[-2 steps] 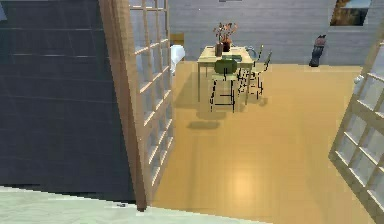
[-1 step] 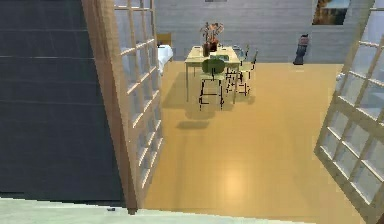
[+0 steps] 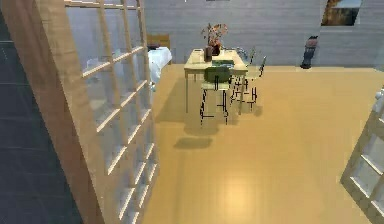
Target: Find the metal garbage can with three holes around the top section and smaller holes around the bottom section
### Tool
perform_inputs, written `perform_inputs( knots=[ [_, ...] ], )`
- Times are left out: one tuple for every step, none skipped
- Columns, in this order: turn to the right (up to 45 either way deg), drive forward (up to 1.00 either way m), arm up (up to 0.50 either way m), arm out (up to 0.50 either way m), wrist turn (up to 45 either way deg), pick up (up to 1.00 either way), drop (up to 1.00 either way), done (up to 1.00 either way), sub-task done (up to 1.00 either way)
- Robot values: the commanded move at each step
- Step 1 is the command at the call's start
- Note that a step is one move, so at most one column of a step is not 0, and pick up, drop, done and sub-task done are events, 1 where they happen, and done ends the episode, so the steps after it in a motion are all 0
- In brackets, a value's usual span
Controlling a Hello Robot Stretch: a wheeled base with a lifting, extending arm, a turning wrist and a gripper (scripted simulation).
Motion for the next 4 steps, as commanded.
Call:
perform_inputs(
  knots=[
    [45.0,0.00,0.00,0.00,0.0,0.00,0.00,0.00,0.00],
    [30.0,0.00,0.00,0.00,0.0,0.00,0.00,0.00,0.00],
    [0.0,0.45,0.00,0.00,0.0,0.00,0.00,0.00,0.00],
    [-3.0,0.00,0.00,0.00,0.0,0.00,0.00,0.00,0.00]
  ],
)
